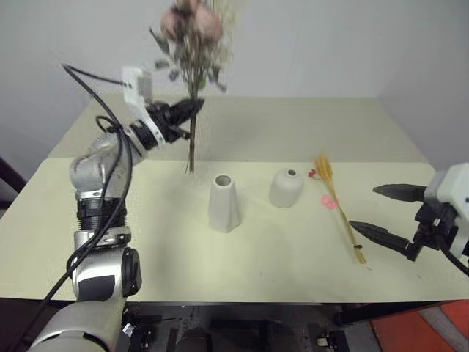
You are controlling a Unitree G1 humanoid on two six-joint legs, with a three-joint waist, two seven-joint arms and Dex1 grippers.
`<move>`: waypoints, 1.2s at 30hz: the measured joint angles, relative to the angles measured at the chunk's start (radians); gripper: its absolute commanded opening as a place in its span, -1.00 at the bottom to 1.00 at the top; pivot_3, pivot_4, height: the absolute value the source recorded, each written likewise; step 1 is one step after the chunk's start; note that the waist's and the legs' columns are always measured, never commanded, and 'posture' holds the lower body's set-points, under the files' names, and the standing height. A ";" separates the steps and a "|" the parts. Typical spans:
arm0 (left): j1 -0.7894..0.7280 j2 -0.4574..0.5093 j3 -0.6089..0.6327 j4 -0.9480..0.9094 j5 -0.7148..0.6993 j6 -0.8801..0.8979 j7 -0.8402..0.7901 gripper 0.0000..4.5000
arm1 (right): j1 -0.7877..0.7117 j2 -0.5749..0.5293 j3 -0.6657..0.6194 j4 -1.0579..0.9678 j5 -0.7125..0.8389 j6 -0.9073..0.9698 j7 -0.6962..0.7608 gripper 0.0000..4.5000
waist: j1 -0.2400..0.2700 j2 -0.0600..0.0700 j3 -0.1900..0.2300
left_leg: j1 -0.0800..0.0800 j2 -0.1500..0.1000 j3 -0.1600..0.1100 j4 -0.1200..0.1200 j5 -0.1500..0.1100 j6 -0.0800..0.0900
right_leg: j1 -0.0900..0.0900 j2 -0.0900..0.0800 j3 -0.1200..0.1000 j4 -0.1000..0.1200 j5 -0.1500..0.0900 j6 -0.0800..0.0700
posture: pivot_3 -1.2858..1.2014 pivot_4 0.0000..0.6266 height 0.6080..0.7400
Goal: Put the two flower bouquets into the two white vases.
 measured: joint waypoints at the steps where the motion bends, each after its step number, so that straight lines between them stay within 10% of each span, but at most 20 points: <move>1: -0.017 -0.006 0.012 -0.010 -0.041 0.017 -0.006 -0.94 | 0.002 0.005 0.001 -0.007 -0.004 -0.006 -0.001 1.00 | 0.001 0.000 0.000 | 0.000 0.000 0.000 0.000 0.000 0.000 | 0.001 0.000 0.000 0.000 0.000 0.000 | 0.03 -0.52 1.00; 36: -0.012 -0.034 -0.137 0.031 -0.128 0.078 -0.131 -0.94 | 0.131 0.106 -0.032 -0.115 -0.054 -0.024 -0.109 1.00 | -0.005 0.000 0.000 | 0.003 0.000 0.000 0.000 0.000 0.000 | 0.004 0.001 0.001 -0.001 0.000 0.000 | 0.03 -0.52 1.00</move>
